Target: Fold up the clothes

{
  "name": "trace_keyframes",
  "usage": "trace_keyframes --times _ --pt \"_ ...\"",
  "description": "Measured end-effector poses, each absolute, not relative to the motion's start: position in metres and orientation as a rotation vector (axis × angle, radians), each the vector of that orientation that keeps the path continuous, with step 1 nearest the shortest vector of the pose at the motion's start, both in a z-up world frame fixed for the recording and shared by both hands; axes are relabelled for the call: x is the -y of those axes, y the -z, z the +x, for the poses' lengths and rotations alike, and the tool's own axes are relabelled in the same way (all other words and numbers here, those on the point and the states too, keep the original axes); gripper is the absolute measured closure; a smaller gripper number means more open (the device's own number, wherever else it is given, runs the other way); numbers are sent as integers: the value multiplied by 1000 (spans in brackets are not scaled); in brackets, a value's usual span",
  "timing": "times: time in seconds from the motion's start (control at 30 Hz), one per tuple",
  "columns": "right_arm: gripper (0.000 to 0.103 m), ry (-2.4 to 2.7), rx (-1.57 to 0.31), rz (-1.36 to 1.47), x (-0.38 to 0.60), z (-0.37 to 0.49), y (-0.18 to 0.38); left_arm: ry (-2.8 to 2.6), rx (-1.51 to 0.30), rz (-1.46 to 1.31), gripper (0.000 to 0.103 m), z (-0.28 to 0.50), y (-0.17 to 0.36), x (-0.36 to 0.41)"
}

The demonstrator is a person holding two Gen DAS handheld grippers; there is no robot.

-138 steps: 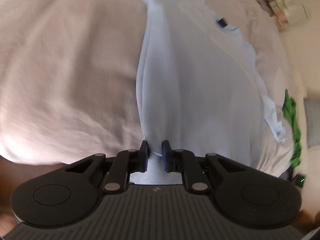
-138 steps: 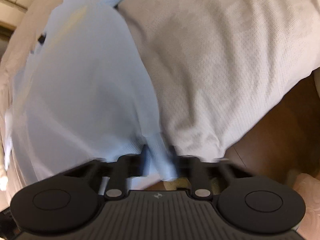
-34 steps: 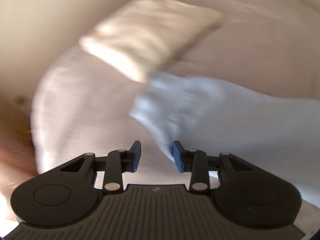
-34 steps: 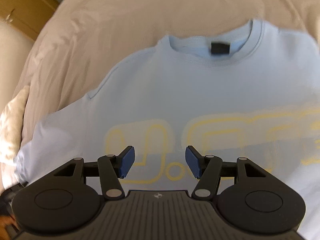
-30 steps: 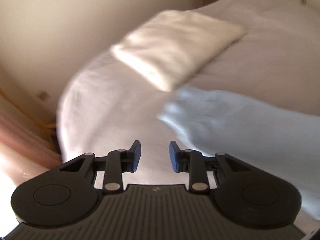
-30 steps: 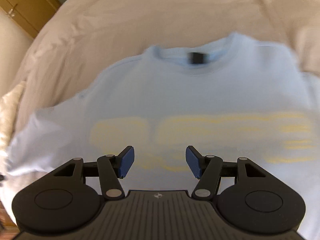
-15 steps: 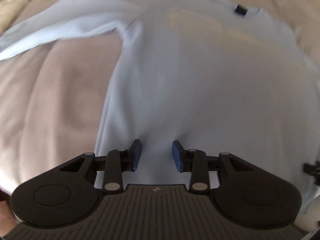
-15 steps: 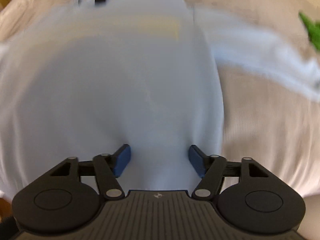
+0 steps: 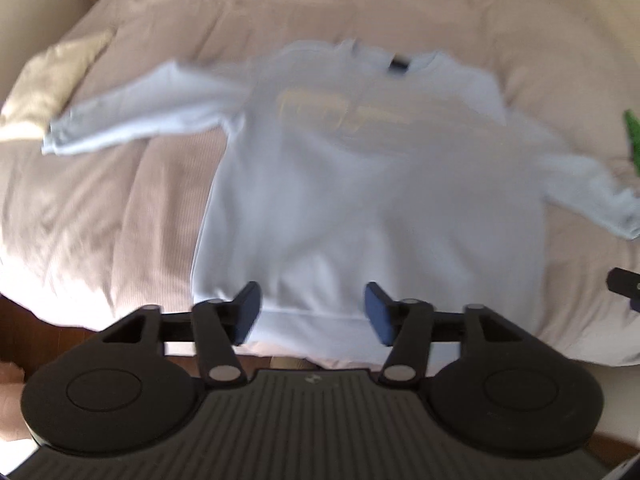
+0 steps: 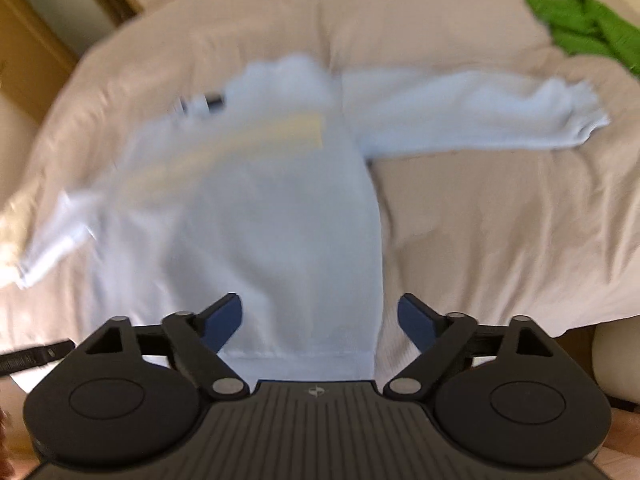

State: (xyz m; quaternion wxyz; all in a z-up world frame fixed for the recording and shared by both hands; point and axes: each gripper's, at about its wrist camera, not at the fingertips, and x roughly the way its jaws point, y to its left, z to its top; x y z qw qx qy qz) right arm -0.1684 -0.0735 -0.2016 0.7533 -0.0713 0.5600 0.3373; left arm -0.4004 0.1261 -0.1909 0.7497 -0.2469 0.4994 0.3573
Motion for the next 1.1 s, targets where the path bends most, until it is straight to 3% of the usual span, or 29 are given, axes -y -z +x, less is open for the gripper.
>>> trace_keyframes --times 0.1,0.3,1.1 --pt "4 -742 -1194 -120 80 -174 169 -771 -1047 -516 38 -391 156 -113" --pt "3 -764 -1159 -148 95 -200 136 -756 -1013 -460 33 -399 116 -92" --pt "2 -757 -1126 -272 128 -264 127 -717 -1015 -406 28 -432 102 -33"
